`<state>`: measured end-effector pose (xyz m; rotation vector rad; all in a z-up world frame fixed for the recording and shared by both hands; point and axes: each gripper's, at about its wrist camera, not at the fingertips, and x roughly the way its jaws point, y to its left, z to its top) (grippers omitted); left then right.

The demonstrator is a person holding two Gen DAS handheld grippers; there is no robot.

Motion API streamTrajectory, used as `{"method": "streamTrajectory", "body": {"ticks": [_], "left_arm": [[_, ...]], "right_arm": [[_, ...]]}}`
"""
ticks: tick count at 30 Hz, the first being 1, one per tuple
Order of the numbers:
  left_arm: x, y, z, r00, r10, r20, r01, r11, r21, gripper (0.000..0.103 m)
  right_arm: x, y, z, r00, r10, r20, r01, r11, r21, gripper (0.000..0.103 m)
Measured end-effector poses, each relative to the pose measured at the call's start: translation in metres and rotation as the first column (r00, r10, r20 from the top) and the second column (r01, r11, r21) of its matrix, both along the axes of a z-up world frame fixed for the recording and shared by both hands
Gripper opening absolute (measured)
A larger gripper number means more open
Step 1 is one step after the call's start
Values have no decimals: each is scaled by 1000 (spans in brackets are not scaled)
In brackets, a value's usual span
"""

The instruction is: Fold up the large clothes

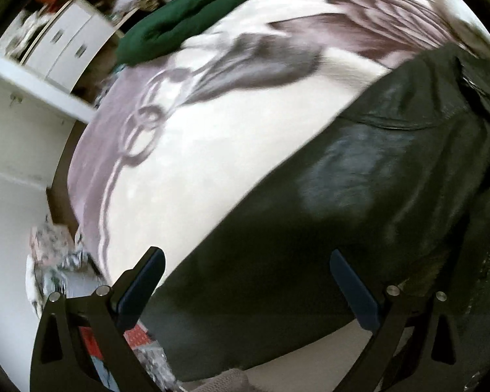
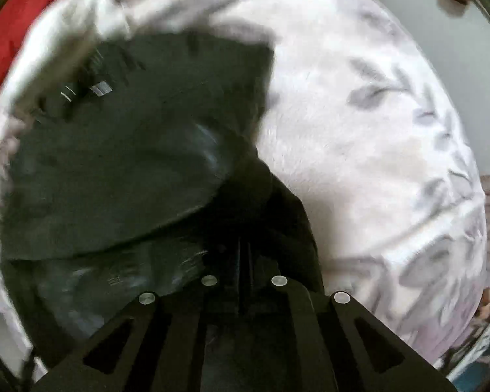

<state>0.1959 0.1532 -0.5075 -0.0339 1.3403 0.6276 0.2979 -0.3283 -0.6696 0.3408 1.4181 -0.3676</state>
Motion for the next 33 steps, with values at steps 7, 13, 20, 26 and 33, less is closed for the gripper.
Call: {"method": "streamTrajectory", "body": {"ticks": [7, 13, 20, 26, 33], "left_arm": [[-54, 45, 2, 978, 204, -37, -207, 974, -95, 103], [-126, 68, -13, 894, 445, -54, -417, 781, -465, 103], [-164, 91, -87, 623, 780, -63, -465, 305, -831, 64], [-172, 137, -77, 398, 917, 38, -531, 264, -805, 7], [-141, 192, -26, 464, 823, 328, -404, 526, -749, 5]], "right_arm": [[12, -21, -16, 994, -56, 95, 44, 991, 123, 4], [12, -12, -40, 999, -15, -32, 18, 994, 112, 24], [-62, 23, -19, 998, -63, 19, 55, 955, 293, 55], [-69, 91, -33, 997, 68, -27, -58, 961, 270, 55], [-91, 113, -23, 993, 117, -2, -116, 983, 145, 58]]}}
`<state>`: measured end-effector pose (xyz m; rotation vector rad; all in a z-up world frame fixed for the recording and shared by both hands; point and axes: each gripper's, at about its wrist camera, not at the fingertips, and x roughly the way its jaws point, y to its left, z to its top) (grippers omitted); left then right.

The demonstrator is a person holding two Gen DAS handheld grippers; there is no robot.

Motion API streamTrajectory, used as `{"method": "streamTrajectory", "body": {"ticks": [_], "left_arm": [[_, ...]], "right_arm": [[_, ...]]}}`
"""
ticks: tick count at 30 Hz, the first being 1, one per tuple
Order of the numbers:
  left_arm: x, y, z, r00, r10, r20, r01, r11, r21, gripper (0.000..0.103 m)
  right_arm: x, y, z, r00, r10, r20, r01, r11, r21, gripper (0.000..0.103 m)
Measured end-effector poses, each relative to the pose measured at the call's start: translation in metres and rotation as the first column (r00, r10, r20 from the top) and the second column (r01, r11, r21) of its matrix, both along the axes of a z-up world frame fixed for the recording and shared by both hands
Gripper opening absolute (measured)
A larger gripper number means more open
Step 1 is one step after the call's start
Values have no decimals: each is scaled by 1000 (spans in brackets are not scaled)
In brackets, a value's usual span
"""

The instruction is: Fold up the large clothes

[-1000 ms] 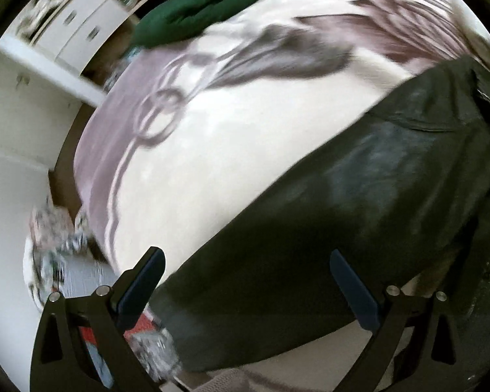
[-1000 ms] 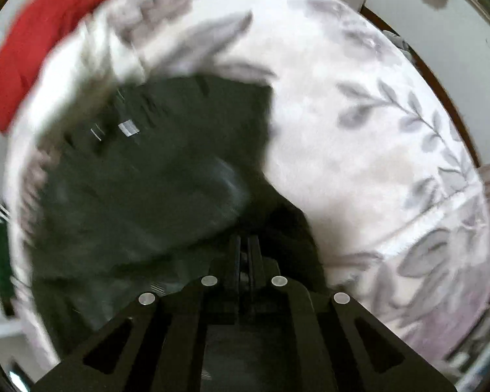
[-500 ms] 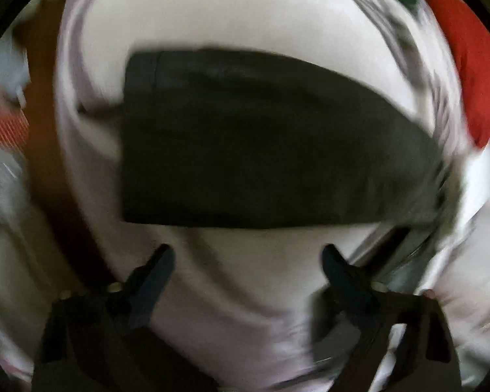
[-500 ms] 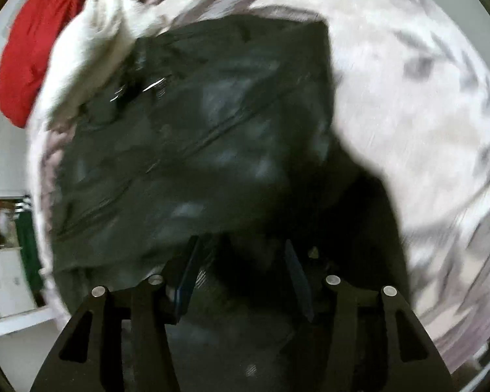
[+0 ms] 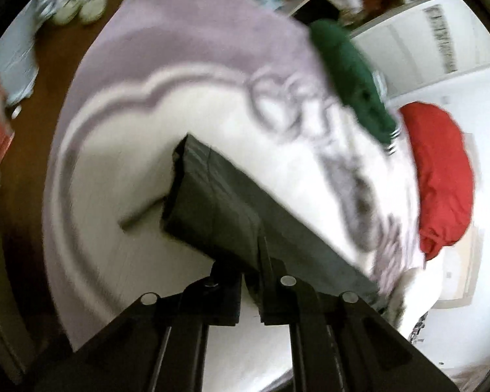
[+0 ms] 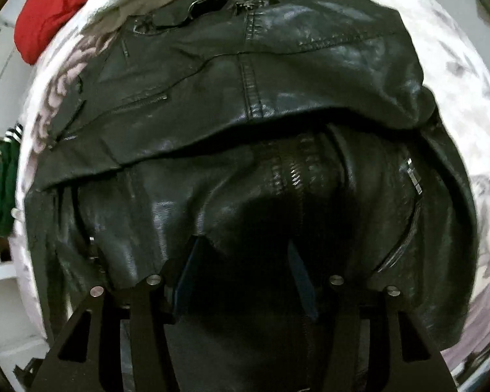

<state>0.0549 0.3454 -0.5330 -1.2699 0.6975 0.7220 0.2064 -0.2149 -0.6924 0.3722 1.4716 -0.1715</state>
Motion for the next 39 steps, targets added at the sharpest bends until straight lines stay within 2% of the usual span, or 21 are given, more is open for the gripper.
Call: {"method": "streamTrajectory", "body": {"ticks": [2, 5, 7, 8, 10, 12, 15, 16, 18, 19, 20, 21, 23, 26, 28, 29, 31, 34, 35, 37, 39], "left_arm": [[0, 9, -15, 1000, -2, 10, 2, 1000, -11, 5], [-4, 9, -48, 1000, -17, -1, 17, 996, -86, 6], [-4, 0, -62, 999, -15, 40, 21, 986, -167, 10], [-8, -3, -68, 997, -7, 73, 22, 977, -212, 15], [-11, -6, -79, 989, 24, 144, 17, 960, -280, 47], [-10, -5, -82, 978, 71, 198, -9, 955, -298, 60], [9, 3, -79, 983, 105, 149, -61, 961, -270, 61], [14, 3, -74, 983, 121, 138, -83, 964, -251, 61], [37, 2, -61, 988, 126, 90, -111, 981, -161, 57], [47, 1, -54, 991, 112, 79, -103, 988, -115, 30], [59, 3, -44, 997, 70, 32, -69, 996, -49, 14], [63, 5, -39, 999, 44, 28, -43, 999, -18, 7], [78, 6, -23, 1000, 2, -8, -2, 997, 73, 4], [96, 3, 6, 995, -76, -66, 88, 974, 208, 3], [105, -8, 32, 987, -133, -94, 156, 939, 306, 3], [116, -17, 50, 978, -169, -121, 202, 907, 369, 2], [122, -33, 71, 963, -215, -160, 265, 856, 444, 2], [151, -70, 107, 932, -296, -208, 361, 758, 543, 2], [164, -92, 121, 916, -335, -222, 400, 712, 577, 1], [181, -123, 138, 890, -390, -236, 448, 653, 611, 1], [206, -172, 156, 849, -466, -251, 506, 574, 644, 1]], "right_arm": [[-4, 4, 2, 1000, 7, -7, -7, 1000, 4, 58], [-1, 18, 9, 998, 47, -30, -47, 999, -14, 58], [-1, 21, 14, 997, 69, -45, -71, 997, -40, 58], [-2, 21, 16, 996, 75, -53, -77, 996, -53, 60], [3, 24, 18, 995, 76, -71, -81, 994, -71, 64], [9, 24, 24, 995, 71, -71, -75, 996, -53, 65], [17, 29, 26, 996, 64, -69, -67, 997, -46, 68], [22, 33, 27, 995, 66, -68, -70, 996, -58, 68], [31, 42, 31, 994, 87, -64, -93, 991, -97, 77], [37, 50, 32, 992, 105, -70, -113, 985, -128, 81], [42, 58, 36, 987, 133, -86, -147, 971, -190, 81], [47, 65, 40, 983, 153, -98, -173, 953, -250, 81], [55, 78, 48, 975, 203, -93, -224, 901, -372, 81], [71, 100, 49, 955, 284, -89, -290, 824, -487, 81], [89, 111, 45, 950, 299, -83, -299, 809, -507, 81], [94, 114, 44, 949, 307, -75, -301, 805, -512, 81], [108, 120, 39, 948, 312, -57, -298, 812, -501, 81], [127, 118, 28, 954, 298, -36, -282, 850, -446, 81], [135, 116, 26, 957, 289, -30, -274, 864, -422, 81], [140, 100, 28, 964, 267, -10, -253, 898, -359, 81], [143, 76, 31, 970, 242, -4, -234, 932, -278, 81]]}}
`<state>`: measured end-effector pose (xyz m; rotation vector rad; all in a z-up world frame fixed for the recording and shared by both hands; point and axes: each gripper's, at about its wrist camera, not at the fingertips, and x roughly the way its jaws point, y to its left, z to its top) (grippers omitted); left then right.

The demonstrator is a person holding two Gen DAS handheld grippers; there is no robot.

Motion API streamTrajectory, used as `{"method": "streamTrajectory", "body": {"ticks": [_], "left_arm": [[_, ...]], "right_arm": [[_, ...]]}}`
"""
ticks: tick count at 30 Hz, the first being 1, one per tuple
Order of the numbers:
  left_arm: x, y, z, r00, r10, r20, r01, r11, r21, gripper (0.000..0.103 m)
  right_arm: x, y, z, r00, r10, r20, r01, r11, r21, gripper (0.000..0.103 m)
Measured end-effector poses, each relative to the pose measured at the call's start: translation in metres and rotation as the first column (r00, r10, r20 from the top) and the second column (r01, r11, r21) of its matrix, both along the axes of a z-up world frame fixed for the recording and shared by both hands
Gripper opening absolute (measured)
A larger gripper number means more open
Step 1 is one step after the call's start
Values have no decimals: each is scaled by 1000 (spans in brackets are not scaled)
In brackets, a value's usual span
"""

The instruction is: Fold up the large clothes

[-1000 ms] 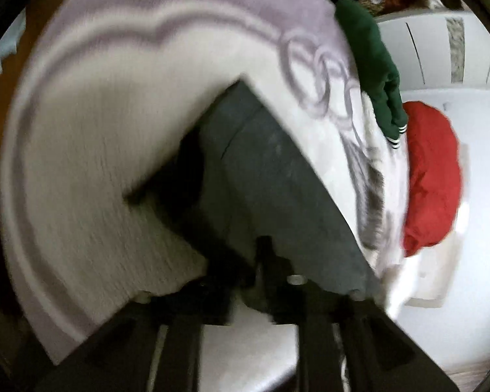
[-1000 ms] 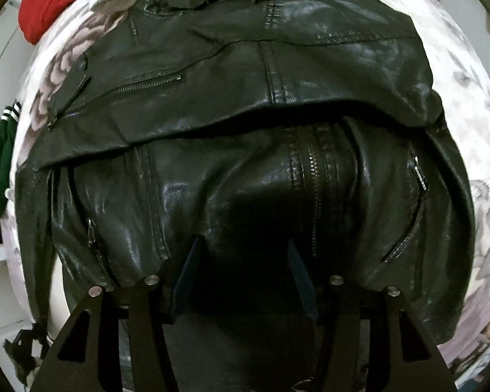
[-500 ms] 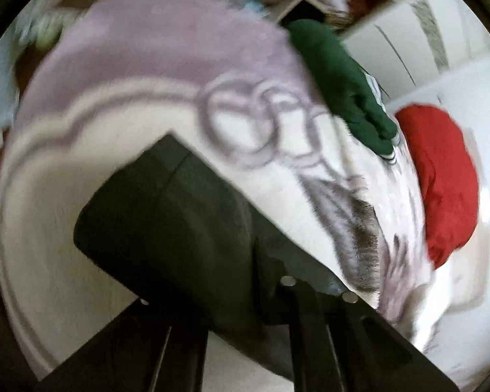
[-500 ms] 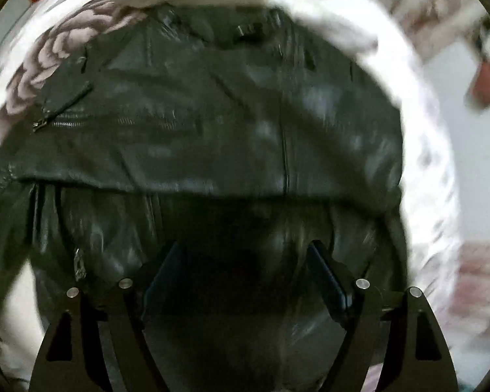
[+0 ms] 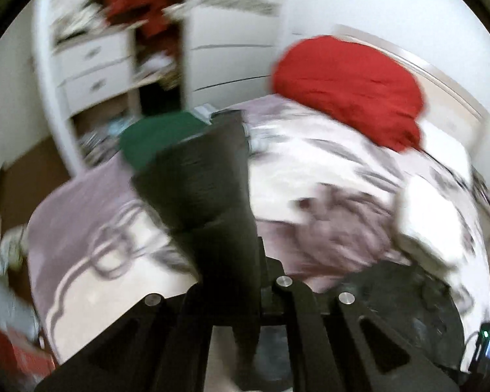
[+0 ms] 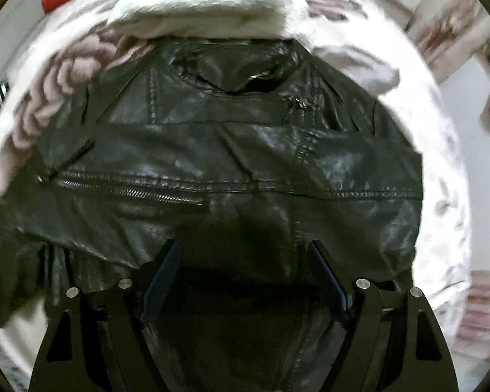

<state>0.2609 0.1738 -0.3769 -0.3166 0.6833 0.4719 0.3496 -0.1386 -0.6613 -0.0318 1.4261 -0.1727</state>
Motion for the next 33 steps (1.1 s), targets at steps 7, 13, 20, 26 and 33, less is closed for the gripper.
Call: {"method": "streamTrajectory", "body": {"ticks": [7, 13, 20, 26, 33], "left_arm": [[77, -207, 12, 934, -358, 1, 358, 933, -35, 1], [109, -381, -38, 775, -622, -110, 620, 782, -54, 2], [113, -427, -115, 680, -641, -357, 639, 756, -141, 10], [88, -418, -105, 656, -680, -328, 635, 732, -247, 103], [65, -329, -67, 791, -487, -370, 473, 871, -133, 103]], "right_arm": [[-24, -121, 31, 988, -151, -35, 154, 984, 94, 81], [-63, -247, 31, 947, -309, -88, 315, 946, 72, 81], [-97, -334, 13, 891, -424, -164, 450, 872, 191, 81], [-103, -370, 6, 880, -428, -206, 475, 785, 398, 81], [-71, -363, 20, 899, -387, -206, 430, 689, 583, 81]]}}
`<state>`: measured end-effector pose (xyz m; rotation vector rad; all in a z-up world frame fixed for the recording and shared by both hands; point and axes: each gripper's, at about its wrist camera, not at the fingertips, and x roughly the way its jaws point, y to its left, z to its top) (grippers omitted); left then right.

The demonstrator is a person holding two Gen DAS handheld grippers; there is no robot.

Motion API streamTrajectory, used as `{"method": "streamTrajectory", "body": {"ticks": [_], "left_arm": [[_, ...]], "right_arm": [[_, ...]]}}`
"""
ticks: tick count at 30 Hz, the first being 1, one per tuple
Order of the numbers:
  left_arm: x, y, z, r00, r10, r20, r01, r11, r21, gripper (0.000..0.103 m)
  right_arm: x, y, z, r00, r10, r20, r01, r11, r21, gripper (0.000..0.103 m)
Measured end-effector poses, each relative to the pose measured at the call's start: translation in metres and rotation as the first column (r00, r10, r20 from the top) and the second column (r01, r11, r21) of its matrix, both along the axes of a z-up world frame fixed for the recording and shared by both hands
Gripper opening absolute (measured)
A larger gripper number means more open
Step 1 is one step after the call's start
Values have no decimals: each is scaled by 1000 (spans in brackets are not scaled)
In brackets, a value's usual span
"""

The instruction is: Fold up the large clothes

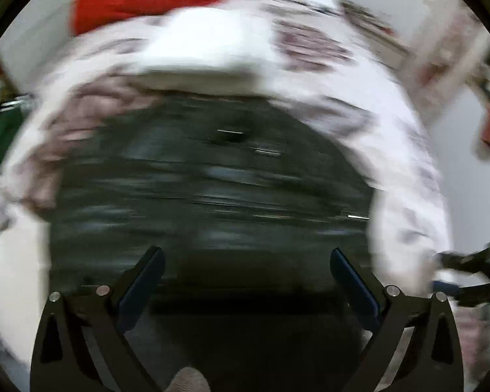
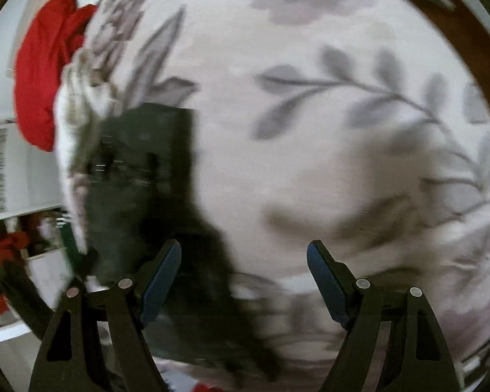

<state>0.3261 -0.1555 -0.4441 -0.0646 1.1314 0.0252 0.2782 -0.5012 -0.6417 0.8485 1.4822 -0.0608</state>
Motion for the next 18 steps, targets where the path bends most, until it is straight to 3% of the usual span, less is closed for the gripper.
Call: {"method": "streamTrajectory", "body": {"ticks": [3, 7, 9, 10, 11, 14, 16, 18], "left_arm": [[8, 61, -17, 991, 137, 2, -135, 976, 168, 103], [36, 135, -73, 962, 266, -66, -233, 920, 315, 103], [48, 159, -100, 958, 268, -104, -233, 936, 265, 103], [51, 166, -106, 960, 260, -103, -235, 949, 210, 103], [53, 170, -110, 966, 247, -77, -233, 960, 155, 103], [54, 168, -110, 972, 226, -68, -215, 966, 140, 103], [53, 167, -106, 971, 226, -73, -216, 968, 131, 103], [47, 165, -97, 971, 224, -77, -211, 966, 148, 103]], "right_arm": [[30, 25, -5, 999, 14, 32, -17, 994, 107, 81], [74, 66, -23, 996, 72, 57, -77, 992, 101, 79], [91, 87, -33, 991, 122, 53, -126, 990, 62, 62], [100, 100, -41, 986, 164, 29, -165, 986, 26, 47], [107, 111, -51, 977, 211, -12, -212, 977, -34, 46], [117, 133, -74, 934, 332, -130, -349, 925, -150, 47], [120, 137, -64, 923, 353, -152, -375, 914, -156, 47], [118, 129, -45, 934, 316, -166, -339, 931, -134, 49]]}}
